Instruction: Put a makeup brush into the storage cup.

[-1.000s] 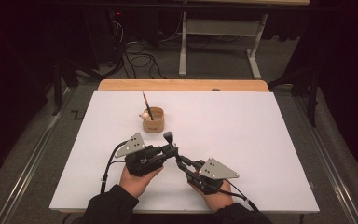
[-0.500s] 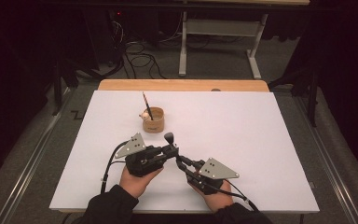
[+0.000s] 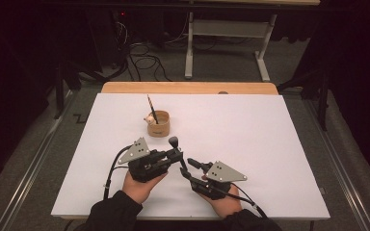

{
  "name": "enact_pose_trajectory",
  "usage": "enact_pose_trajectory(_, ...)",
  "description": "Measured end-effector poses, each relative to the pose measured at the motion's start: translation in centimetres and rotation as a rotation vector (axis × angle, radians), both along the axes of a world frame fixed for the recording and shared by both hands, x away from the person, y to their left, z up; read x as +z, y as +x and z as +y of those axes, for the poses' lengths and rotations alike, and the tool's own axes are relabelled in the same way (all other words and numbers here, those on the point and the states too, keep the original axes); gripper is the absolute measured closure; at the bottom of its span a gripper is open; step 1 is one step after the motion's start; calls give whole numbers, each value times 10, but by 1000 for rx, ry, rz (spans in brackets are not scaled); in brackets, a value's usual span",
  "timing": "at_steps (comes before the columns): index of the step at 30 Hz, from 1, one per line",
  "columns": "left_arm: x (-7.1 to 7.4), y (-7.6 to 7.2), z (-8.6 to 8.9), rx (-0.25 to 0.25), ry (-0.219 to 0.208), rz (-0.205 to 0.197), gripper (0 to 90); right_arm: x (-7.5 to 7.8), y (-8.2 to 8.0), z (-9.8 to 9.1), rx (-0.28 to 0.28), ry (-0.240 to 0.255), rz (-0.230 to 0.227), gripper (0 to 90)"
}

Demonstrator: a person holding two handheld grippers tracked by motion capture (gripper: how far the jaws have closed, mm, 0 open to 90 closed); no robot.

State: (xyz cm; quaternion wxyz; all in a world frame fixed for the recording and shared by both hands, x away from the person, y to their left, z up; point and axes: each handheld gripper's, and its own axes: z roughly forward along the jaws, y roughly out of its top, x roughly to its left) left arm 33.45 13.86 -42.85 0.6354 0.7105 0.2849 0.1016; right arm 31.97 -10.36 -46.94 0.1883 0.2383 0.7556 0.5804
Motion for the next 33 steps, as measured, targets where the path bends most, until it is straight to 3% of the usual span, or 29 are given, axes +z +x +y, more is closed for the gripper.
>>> enact_pose_trajectory(13,-3,2,9,54,55,-12,782,2,3,-4,-6,-3,49,401)
enact_pose_trajectory(22,-4,4,15,77,80,-15,782,7,8,-14,-30,11,44,307)
enact_pose_trajectory(33,-2,8,26,108,79,-10,782,14,16,-37,-80,40,44,194)
